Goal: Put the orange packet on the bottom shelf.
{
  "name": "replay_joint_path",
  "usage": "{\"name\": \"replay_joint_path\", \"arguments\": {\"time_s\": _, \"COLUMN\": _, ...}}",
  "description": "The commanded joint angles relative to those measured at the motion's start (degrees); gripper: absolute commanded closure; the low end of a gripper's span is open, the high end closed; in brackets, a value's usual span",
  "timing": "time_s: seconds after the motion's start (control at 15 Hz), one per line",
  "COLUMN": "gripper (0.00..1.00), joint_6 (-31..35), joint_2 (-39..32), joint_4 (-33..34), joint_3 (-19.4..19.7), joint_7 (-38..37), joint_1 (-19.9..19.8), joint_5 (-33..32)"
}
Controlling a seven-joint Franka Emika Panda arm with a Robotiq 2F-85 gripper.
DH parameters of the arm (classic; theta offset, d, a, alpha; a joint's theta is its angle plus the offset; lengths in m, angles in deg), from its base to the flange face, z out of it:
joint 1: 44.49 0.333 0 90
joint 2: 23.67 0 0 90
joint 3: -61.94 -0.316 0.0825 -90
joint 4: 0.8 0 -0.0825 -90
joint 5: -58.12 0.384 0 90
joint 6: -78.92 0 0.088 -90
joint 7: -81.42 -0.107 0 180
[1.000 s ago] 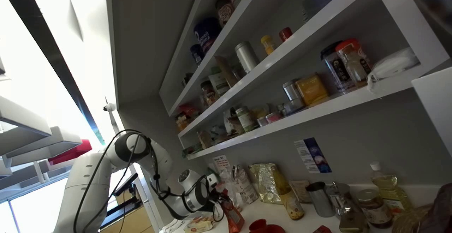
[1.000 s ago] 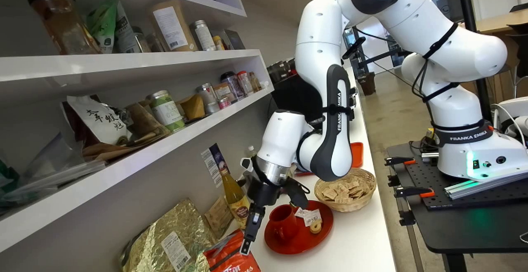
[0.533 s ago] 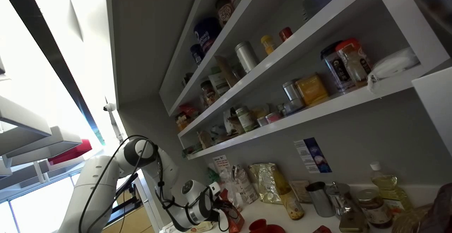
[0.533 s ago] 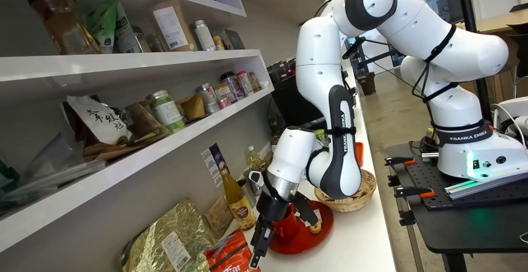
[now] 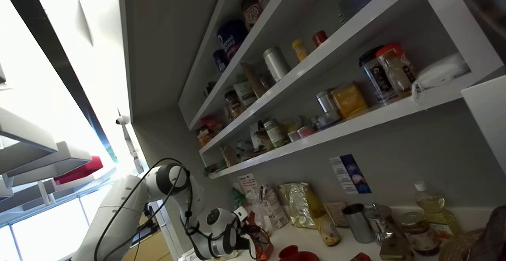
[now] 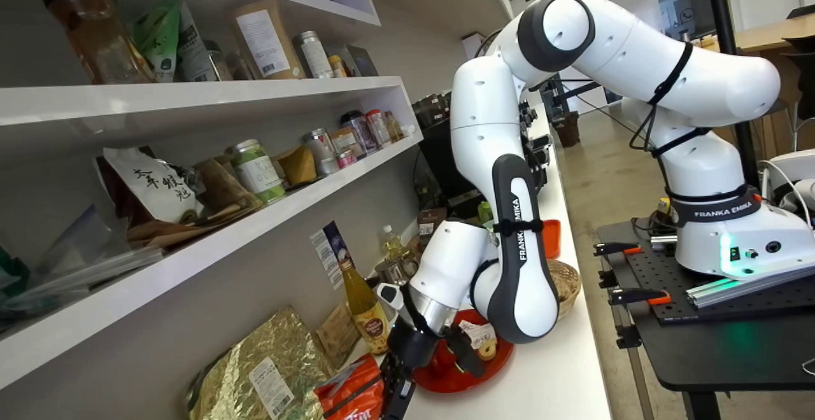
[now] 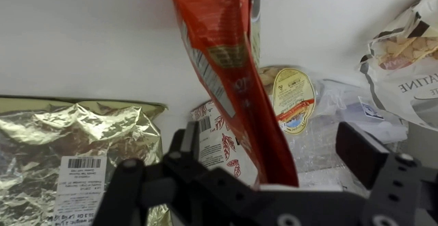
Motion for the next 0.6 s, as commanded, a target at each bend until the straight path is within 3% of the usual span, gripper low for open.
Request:
{"name": "replay_joint_path", "arguments": {"time_s": 0.0, "gripper": 0.25, "joint_6": 2.28, "joint_2": -4.73, "joint_4": 6.04, "joint_3": -3.02, "joint_7": 4.65, "joint_1": -3.27, "joint_5": -1.03}}
{"name": "replay_joint_path", "arguments": {"time_s": 0.07, "gripper": 0.26, "joint_6": 1.99, "joint_2": -5.28, "joint_4": 6.94, "joint_3": -3.27, "joint_7": 5.45, "joint_1": -3.74, "joint_5": -1.32}}
{"name": "replay_joint_path", "arguments": {"time_s": 0.53, "gripper": 0.79, "joint_6": 0.16, "joint_2": -4.1, "joint_4": 7.17, "joint_3": -2.41, "joint_7": 7.47, "joint_1": -3.92, "joint_5": 1.77}}
